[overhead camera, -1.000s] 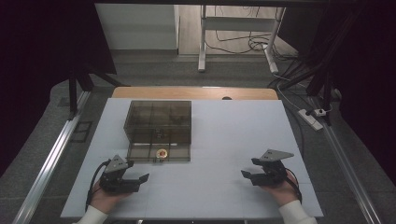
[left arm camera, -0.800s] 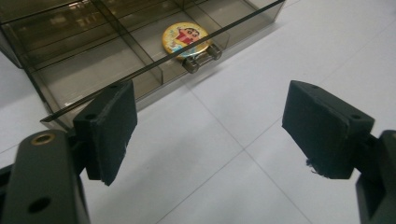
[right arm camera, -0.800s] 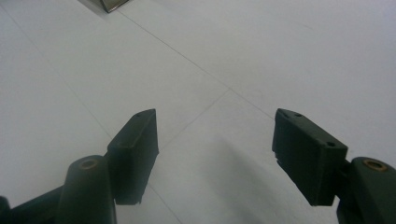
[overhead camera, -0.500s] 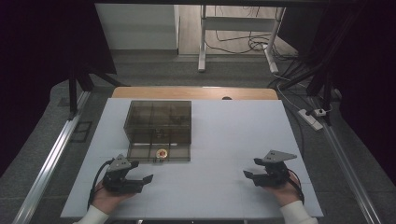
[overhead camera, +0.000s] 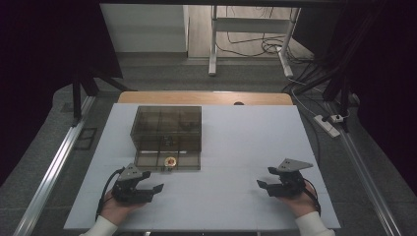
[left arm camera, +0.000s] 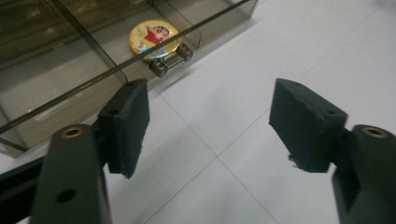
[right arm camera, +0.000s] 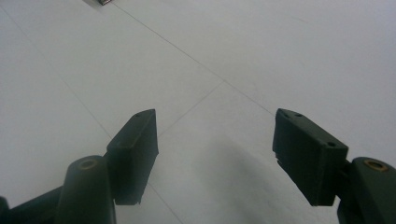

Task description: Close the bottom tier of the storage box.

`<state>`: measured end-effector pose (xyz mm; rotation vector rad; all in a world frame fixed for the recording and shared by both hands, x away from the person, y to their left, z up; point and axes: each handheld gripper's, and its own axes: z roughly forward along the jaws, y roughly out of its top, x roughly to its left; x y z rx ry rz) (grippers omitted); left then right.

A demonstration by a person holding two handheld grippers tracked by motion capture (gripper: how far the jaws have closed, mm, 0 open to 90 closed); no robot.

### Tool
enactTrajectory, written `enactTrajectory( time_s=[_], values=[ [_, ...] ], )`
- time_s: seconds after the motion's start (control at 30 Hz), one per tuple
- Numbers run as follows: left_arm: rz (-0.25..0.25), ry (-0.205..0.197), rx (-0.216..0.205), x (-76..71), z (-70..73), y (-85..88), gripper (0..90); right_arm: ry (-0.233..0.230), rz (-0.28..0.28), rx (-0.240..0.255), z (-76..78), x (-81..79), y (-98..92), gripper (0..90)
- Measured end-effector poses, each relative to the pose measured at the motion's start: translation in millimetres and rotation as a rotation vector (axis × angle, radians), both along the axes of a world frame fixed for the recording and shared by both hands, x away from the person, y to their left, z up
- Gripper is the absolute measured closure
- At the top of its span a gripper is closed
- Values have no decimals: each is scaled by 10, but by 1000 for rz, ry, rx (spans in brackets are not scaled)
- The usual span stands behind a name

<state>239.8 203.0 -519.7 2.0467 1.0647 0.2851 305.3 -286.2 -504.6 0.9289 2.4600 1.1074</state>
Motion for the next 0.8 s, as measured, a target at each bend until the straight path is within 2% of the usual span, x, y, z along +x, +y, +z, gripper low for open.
enactTrajectory(
  time_s=[0.13, 0.43, 0.53, 0.7, 0.8],
  values=[
    [-1, -11, 22, 19, -46, -26, 414, -3, -3, 4, 4, -9, 0, 310],
    [18, -4, 93, 181, -110, -60, 871, 3, -4, -2, -12, -6, 5, 305],
    [28, -5, 117, 216, -124, -58, 892, 1, -6, -3, -16, -5, 8, 305],
    [47, -8, 134, 269, -145, -48, 892, 2, -7, -6, -19, -5, 7, 305],
    [47, -9, 162, 299, -158, -75, 892, 1, -8, -7, -22, -5, 11, 305]
  ],
)
